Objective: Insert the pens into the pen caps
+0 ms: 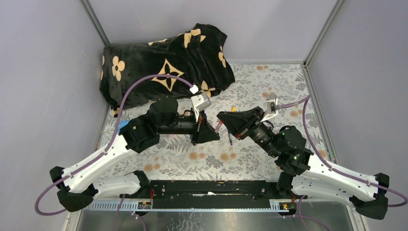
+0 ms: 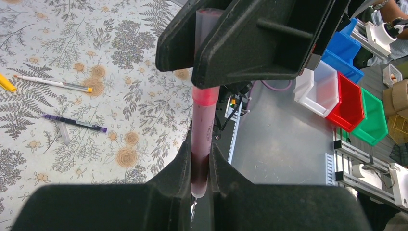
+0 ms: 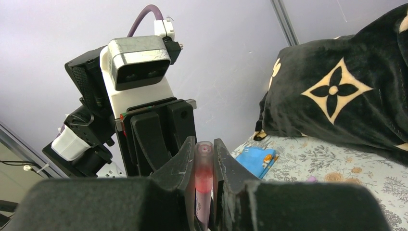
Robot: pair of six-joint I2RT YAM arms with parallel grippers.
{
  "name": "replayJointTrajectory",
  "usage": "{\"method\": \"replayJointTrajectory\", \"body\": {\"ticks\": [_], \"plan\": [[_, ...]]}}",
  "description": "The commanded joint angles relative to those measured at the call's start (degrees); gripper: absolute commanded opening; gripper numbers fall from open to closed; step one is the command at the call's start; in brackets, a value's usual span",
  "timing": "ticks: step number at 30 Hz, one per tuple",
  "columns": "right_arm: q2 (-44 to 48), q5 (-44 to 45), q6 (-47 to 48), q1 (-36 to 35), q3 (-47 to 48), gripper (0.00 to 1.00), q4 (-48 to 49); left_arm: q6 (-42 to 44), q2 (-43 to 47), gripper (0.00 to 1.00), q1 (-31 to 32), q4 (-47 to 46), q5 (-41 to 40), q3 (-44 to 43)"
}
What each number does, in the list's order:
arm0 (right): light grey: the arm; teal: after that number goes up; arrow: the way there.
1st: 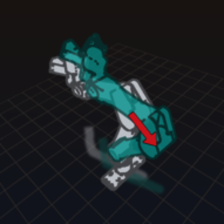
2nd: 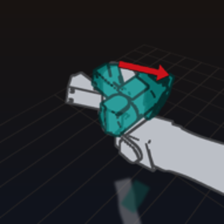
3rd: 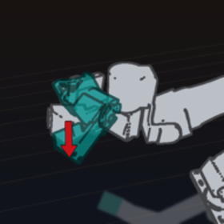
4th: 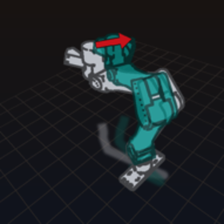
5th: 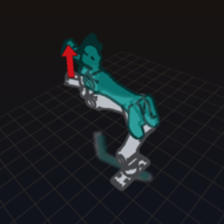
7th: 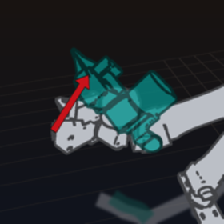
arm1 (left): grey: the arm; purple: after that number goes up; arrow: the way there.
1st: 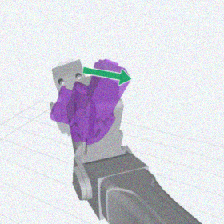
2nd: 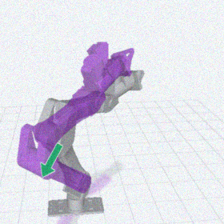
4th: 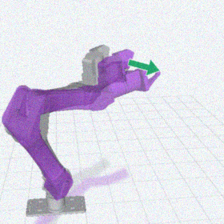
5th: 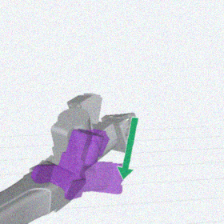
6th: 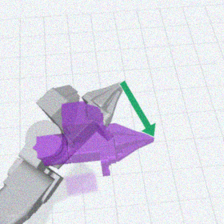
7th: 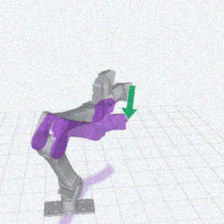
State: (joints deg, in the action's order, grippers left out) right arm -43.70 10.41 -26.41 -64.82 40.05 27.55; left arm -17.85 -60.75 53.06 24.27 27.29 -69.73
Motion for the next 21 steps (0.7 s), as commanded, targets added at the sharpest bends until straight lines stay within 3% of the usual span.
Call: {"method": "replayJointTrajectory", "body": {"ticks": [1, 7, 13, 17, 21], "plan": [[-6.8, -22.14, -0.88, -6.64, -7.38, 0.0, -32.31, -0.88, 2.08, 0.0, -1.7, -38.25, -9.95, -8.13], [-4.61, -13.89, 2.72, -6.64, 3.48, 0.0, -38.67, -2.42, 1.28, 0.0, -1.68, -36.28, -7.42, -6.39], [-4.32, -4.55, 8.44, -6.64, 17.21, 0.07, -40.96, -4.03, 2.08, 0.0, -1.7, -36.52, -6.52, -1.4], [-4.65, -1.13, 10.74, -6.64, 21.37, 0.2, -39.05, -2.84, 2.55, 0.0, -1.66, -34.58, -5.85, -1.05], [-5.67, -3.18, 11.95, -6.64, 24.19, 0.38, -37.67, -2.21, 2.65, 0.0, -1.66, -32.44, -5.32, -1.11]]}}
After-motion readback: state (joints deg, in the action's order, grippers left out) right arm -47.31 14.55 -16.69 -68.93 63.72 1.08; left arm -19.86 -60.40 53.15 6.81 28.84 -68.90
